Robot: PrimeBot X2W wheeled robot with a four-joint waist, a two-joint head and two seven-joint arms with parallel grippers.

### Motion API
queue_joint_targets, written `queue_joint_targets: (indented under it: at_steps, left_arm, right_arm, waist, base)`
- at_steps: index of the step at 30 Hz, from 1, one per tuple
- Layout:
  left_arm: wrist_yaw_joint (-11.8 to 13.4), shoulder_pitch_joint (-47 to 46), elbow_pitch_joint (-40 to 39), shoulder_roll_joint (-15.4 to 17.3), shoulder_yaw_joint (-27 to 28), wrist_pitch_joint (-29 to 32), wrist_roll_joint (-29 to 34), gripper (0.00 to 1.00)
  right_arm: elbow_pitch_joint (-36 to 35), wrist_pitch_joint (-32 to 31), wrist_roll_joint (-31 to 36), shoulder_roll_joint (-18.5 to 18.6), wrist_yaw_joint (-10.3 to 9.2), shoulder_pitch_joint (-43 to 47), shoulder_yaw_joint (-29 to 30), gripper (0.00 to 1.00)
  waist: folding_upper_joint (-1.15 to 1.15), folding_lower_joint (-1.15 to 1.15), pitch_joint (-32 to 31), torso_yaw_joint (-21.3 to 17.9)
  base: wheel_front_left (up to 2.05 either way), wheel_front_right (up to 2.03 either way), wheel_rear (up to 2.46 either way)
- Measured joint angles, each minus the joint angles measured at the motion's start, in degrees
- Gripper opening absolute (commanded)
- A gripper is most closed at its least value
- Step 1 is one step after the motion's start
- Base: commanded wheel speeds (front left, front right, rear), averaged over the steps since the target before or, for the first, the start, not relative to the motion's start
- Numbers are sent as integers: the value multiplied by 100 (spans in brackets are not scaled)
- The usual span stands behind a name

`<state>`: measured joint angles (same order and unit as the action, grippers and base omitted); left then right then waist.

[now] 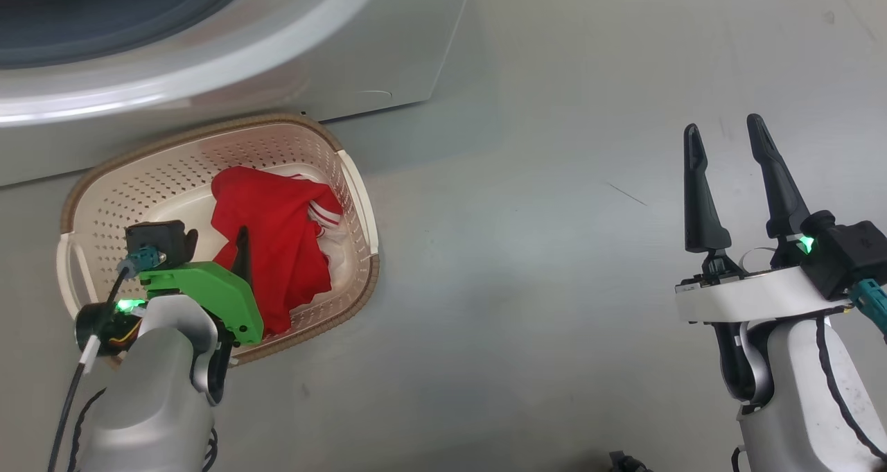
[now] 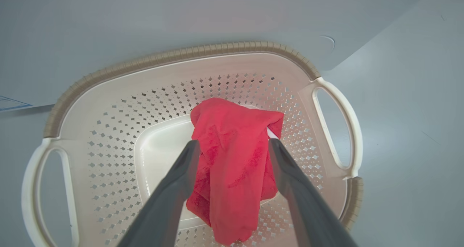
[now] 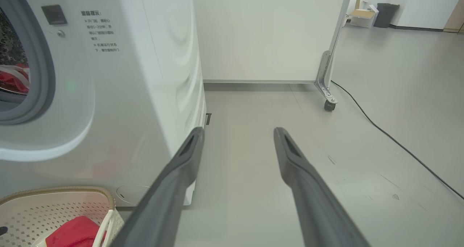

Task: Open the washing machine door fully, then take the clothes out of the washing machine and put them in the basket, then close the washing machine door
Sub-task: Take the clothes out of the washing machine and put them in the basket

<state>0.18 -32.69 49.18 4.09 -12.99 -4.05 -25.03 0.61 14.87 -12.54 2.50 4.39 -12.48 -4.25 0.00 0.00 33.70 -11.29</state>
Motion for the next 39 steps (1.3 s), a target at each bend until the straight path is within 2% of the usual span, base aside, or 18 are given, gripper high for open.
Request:
queue_joint_targets:
  at_steps: [11, 23, 29, 39]
  left_arm:
    - [-49, -14, -403, -85, 8, -1105, 144, 100]
    - [-15, 83, -1151, -123, 31, -1106, 341, 100]
    - [112, 207, -2171, -133, 276, -1070, 512, 100]
    - [257, 1073, -2905, -135, 363, -1067, 704, 100]
  right_arm:
    - [60, 0, 131, 1, -1, 139, 136, 100]
    - [141, 0, 256, 33, -53, 330, 322, 100]
    - [191, 0, 325, 107, -98, 603, 412, 100]
    - [222, 0, 416, 102, -100, 798, 407, 100]
  waist:
    - [0, 0, -394, 294]
    - [0, 0, -967, 711]
    - [0, 0, -1314, 906]
    - [0, 0, -1851, 1092]
  base:
    - [0, 0, 0]
    - [0, 0, 0]
    - [0, 0, 0]
    - [0, 0, 0]
